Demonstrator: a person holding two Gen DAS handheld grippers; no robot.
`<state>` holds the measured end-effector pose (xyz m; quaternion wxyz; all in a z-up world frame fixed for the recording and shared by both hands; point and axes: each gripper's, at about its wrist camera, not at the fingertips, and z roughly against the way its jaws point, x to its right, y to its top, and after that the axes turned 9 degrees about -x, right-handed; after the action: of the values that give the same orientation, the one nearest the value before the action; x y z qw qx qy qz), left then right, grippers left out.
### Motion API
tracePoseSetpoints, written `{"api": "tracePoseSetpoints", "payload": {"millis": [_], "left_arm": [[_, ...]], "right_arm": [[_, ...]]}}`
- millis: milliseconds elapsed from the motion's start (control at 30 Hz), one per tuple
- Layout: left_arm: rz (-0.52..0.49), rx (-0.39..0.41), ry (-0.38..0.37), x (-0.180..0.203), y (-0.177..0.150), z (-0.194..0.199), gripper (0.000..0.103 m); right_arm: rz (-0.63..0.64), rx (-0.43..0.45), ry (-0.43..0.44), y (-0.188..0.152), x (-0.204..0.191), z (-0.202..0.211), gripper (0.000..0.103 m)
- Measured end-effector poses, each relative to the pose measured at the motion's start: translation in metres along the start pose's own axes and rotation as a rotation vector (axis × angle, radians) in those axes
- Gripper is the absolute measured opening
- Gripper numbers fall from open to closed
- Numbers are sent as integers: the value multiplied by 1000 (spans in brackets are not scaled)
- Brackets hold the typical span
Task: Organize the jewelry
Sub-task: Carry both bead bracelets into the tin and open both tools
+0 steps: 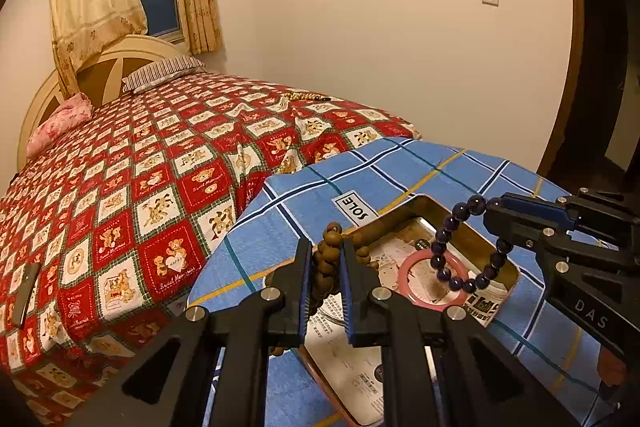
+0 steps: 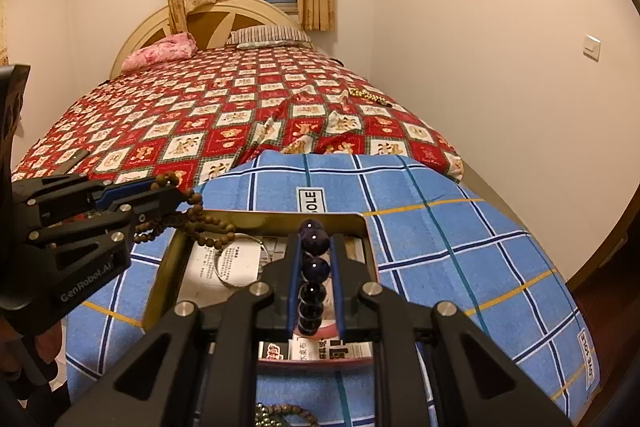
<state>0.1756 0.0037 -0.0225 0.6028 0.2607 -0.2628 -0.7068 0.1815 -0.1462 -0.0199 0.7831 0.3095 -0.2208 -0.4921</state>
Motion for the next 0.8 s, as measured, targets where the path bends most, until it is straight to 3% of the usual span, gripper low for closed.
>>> {"api": "tracePoseSetpoints", "payload": {"millis": [800], "left_arm": [[-16, -74, 27, 4, 2, -46, 13]], "right_arm": [[-12, -89, -42, -3, 12, -48, 16]]}}
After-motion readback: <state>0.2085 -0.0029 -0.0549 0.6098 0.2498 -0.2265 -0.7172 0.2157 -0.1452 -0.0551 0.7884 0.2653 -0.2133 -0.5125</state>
